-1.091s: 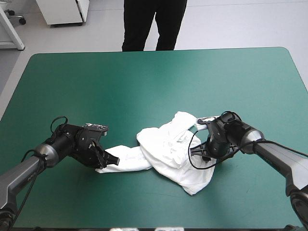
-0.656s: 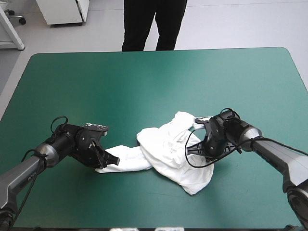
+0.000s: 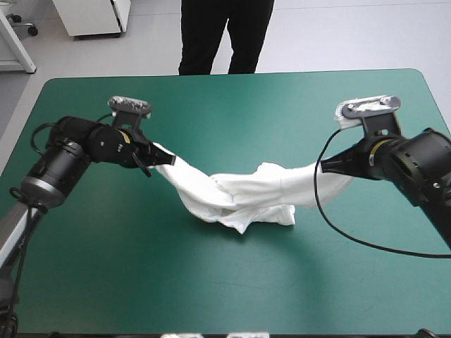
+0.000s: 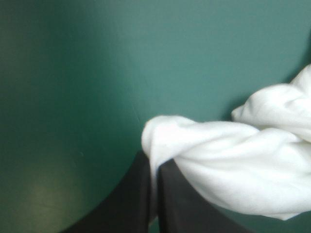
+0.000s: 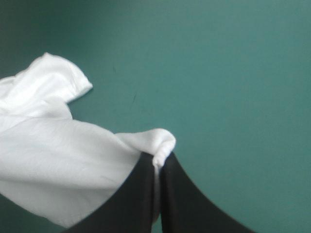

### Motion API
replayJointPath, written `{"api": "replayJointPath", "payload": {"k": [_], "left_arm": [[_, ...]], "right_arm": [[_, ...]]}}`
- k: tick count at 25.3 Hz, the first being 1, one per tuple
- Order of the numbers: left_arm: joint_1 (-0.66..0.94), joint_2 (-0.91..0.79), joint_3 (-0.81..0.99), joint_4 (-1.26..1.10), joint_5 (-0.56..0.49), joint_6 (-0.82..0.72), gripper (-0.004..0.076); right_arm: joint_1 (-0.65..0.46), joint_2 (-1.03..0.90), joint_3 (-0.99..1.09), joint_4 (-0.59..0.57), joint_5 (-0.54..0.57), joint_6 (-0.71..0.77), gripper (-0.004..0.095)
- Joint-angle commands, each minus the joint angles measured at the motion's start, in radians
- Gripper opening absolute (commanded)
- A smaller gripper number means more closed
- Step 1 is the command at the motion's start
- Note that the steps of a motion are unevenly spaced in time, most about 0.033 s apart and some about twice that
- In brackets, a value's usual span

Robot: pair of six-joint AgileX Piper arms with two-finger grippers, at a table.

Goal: Fold the cloth

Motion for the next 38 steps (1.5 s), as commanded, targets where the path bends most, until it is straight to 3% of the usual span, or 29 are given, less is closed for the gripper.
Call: {"api": "replayJointPath", "payload": {"k": [1,7,15,22,27,30,32,35,38], "left_arm": [[-0.001,-0.069,-0.211,0.008,-0.005,0.027,-0.0009],[-0.001,-0.119,-0.503,0.058,0.000,0.072,-0.0009],[-0.001,-0.172,-0.772,0.057,-0.064,0.136,-0.0009],[-0.001,-0.201,-0.911,-0.117,-0.137,0.248,-0.0009],[-0.001,-0.236,-0.949,-0.187,-0.110,0.267,-0.0009],[-0.002,-0.290,-0.854,-0.170,-0.002,0.267,-0.0009],[-0.012,-0.348,-0.699,-0.155,0.014,0.255,-0.0009],[-0.031,-0.411,-0.382,-0.124,0.026,0.219,-0.0009],[-0.031,-0.409,-0.133,-0.124,-0.032,0.176,-0.0009]], "right_arm": [[-0.003,-0.029,-0.177,-0.088,0.004,-0.059,-0.0017],[-0.003,-0.029,-0.443,-0.196,-0.016,-0.121,-0.0017],[-0.003,-0.029,-0.718,-0.193,-0.156,-0.295,-0.0017],[-0.003,-0.029,-0.856,-0.174,-0.278,-0.384,-0.0017],[-0.003,-0.029,-0.920,-0.133,-0.258,-0.420,-0.0017],[-0.003,-0.058,-0.885,-0.135,-0.042,-0.405,-0.0017],[-0.003,-0.105,-0.795,-0.166,0.033,-0.392,-0.0017],[-0.003,-0.208,-0.563,-0.201,0.033,-0.263,-0.0017],[-0.003,-0.259,-0.279,-0.201,0.026,-0.151,-0.0017]]}}
